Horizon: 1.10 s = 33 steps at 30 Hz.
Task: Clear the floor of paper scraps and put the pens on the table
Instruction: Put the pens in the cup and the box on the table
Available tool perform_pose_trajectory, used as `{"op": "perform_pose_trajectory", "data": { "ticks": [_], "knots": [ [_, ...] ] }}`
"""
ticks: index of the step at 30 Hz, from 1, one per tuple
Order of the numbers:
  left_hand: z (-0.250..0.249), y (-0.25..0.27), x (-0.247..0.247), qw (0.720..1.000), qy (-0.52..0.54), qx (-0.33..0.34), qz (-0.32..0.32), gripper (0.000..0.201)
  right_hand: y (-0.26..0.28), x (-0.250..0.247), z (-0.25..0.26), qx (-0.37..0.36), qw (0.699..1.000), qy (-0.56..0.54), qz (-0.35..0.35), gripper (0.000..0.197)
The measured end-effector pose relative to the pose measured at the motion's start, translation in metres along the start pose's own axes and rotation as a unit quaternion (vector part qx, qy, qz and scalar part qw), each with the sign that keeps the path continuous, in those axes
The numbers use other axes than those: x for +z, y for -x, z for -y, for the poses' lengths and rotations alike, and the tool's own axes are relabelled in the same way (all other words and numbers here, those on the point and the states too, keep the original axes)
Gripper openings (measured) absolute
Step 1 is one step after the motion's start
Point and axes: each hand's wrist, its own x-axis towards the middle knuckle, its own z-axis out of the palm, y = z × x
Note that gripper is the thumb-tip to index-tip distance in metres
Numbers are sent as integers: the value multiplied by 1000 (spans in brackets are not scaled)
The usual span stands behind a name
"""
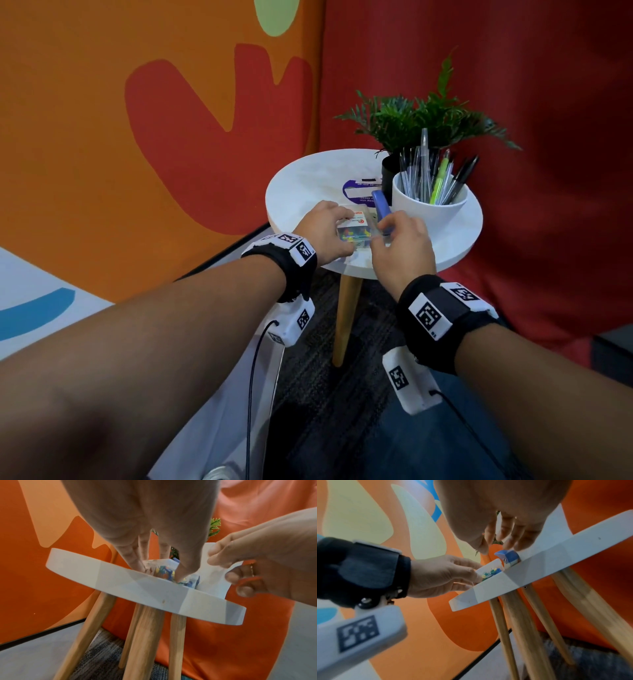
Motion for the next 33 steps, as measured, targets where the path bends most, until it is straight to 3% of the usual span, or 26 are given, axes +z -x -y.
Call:
{"op": "perform_pose_trajectory", "data": {
  "ticks": [2,5,8,12,21,25,27,30,33],
  "knots": [
    [0,1,4,999,41,-11,1,69,-1,-7,-1,-25,999,29,-14,21],
    [1,5,14,995,93,-25,-7,69,-9,-13,-5,-29,992,109,60,35],
    [4,10,24,993,108,-31,-26,59,-18,-11,-9,-39,967,228,110,46],
    [4,13,26,993,113,-21,-29,45,-25,-7,-12,-101,925,352,103,66],
    [2,11,25,993,115,-27,-17,43,-15,-3,-8,-91,936,322,111,56],
    [2,10,26,994,108,-26,-19,44,-6,-2,-3,-99,938,311,113,41],
    [3,10,26,993,109,-27,-19,44,-3,0,-1,-112,938,312,100,43],
    [4,10,27,994,109,-25,-21,45,-10,0,3,-124,942,304,64,61],
    [5,9,28,994,106,-21,-25,44,-27,-3,12,-100,937,325,74,64]
  ]
}}
